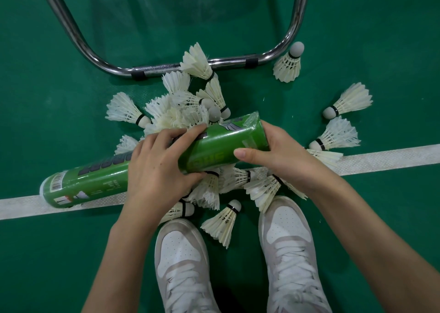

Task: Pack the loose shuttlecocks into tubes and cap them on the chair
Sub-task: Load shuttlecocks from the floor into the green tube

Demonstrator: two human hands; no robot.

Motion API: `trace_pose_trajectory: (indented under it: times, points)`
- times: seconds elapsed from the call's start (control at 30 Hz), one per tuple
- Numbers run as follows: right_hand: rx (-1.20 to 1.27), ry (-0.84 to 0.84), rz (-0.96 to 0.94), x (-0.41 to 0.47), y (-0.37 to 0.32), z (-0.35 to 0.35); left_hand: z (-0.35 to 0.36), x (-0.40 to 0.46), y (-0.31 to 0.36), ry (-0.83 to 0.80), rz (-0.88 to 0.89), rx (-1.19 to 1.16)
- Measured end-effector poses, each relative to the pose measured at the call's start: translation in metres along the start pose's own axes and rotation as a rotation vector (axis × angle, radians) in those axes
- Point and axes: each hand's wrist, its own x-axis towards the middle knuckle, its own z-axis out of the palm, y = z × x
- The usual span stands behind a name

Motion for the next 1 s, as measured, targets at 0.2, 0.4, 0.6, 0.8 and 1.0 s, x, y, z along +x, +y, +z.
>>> trace_pose_trajectory:
  times: [0.2, 0.4, 0.6, 0.8, 1.0]
  points:
    - [-0.009, -0.045, -0.002, 0.001, -0.002, -0.004, 0.001, 0.001, -0.001, 0.004, 0.010, -0.007]
    - [0.038, 0.016, -0.052, -0.001, -0.004, -0.005, 0.004, 0.001, 0.003, 0.028, 0.032, 0.000]
    - [0.078, 0.070, -0.092, -0.001, -0.002, -0.005, 0.001, 0.006, 0.015, 0.010, -0.019, 0.002]
    - [0.090, 0.090, -0.119, 0.000, -0.006, -0.003, -0.001, 0.016, 0.028, 0.044, 0.012, -0.020]
    - [0.051, 0.098, -0.153, 0.001, -0.019, -0.006, -0.011, 0.020, 0.033, 0.035, -0.008, -0.057]
